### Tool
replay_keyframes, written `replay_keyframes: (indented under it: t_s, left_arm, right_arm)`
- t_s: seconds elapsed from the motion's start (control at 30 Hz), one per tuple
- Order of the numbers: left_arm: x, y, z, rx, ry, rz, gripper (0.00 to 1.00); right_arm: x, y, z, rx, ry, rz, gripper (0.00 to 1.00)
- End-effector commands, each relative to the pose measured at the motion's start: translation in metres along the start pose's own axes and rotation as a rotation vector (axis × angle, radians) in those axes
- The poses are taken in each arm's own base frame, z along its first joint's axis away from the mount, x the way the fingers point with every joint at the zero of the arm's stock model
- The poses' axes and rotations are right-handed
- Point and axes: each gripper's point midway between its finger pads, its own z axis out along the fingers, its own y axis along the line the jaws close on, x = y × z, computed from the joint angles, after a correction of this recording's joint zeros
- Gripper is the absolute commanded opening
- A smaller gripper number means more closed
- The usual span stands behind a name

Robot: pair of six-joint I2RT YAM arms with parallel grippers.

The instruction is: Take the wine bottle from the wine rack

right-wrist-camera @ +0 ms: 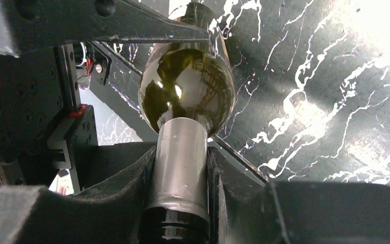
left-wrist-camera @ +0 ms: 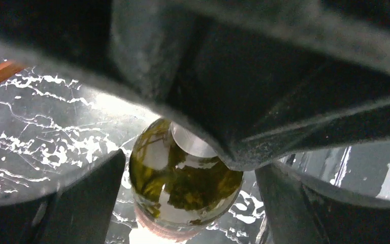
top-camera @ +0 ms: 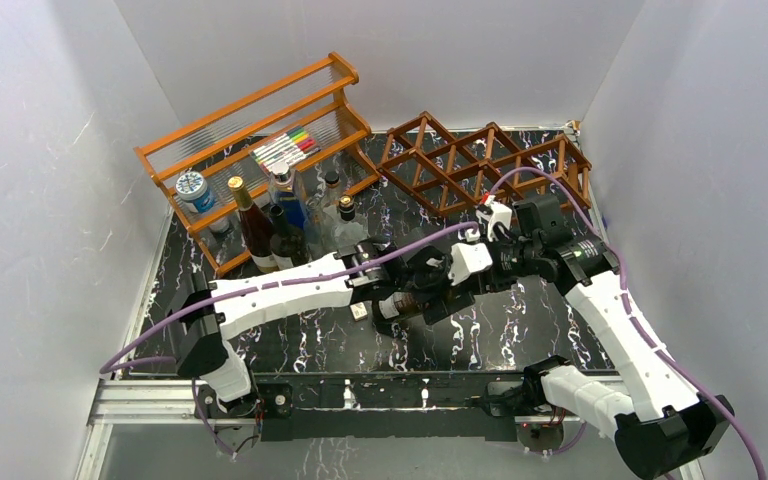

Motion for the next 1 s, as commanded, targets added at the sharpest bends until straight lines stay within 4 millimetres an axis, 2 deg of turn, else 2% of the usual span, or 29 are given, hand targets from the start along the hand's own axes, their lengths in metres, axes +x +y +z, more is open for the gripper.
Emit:
replay_keyframes:
  t_s: [0.0, 0.13, 0.2, 0.27, 0.33, 0.43, 0.57, 0.7, 0.77, 0.9, 0.97]
  left_arm:
    - [-0.002, 0.01, 0.002, -0.042, 0.021, 0.088, 0.98]
    - [0.003, 0.011, 0.008, -0.046, 0.03, 0.104, 0.98]
    - [0.006, 0.011, 0.011, -0.047, 0.029, 0.112, 0.94]
    - [0.008, 0.011, 0.012, -0.048, 0.023, 0.119, 0.86]
    - [0.008, 0.012, 0.012, -0.056, 0.011, 0.12, 0.74]
    - [0.008, 0.019, 0.007, -0.104, -0.014, 0.106, 0.58]
    - [0.01, 0.025, -0.004, -0.158, -0.066, 0.068, 0.43]
    - [0.016, 0.024, -0.014, -0.169, -0.114, 0.021, 0.35]
    - [0.019, 0.025, -0.021, -0.183, -0.129, -0.003, 0.32]
    - [0.027, 0.03, -0.03, -0.226, -0.14, -0.048, 0.26]
    - [0.028, 0.033, -0.042, -0.253, -0.178, -0.07, 0.24]
  right_arm:
    - [-0.015, 0.031, -0.011, -0.123, -0.077, -0.094, 0.0]
    - [-0.013, 0.031, -0.012, -0.123, -0.073, -0.098, 0.0]
    - [-0.013, 0.032, -0.013, -0.126, -0.073, -0.103, 0.0]
    - [-0.014, 0.033, -0.013, -0.129, -0.074, -0.106, 0.0]
    - [-0.013, 0.033, -0.013, -0.129, -0.07, -0.107, 0.03]
    - [-0.013, 0.031, -0.012, -0.121, -0.067, -0.103, 0.16]
    - [-0.014, 0.023, -0.01, -0.076, -0.07, -0.087, 0.37]
    - [-0.02, 0.016, -0.01, -0.03, -0.082, -0.063, 0.68]
    - [-0.025, 0.016, -0.012, -0.014, -0.105, -0.056, 0.79]
    - [-0.038, 0.012, -0.019, 0.044, -0.188, -0.032, 0.93]
    - [-0.047, 0.008, -0.026, 0.096, -0.244, -0.014, 0.98]
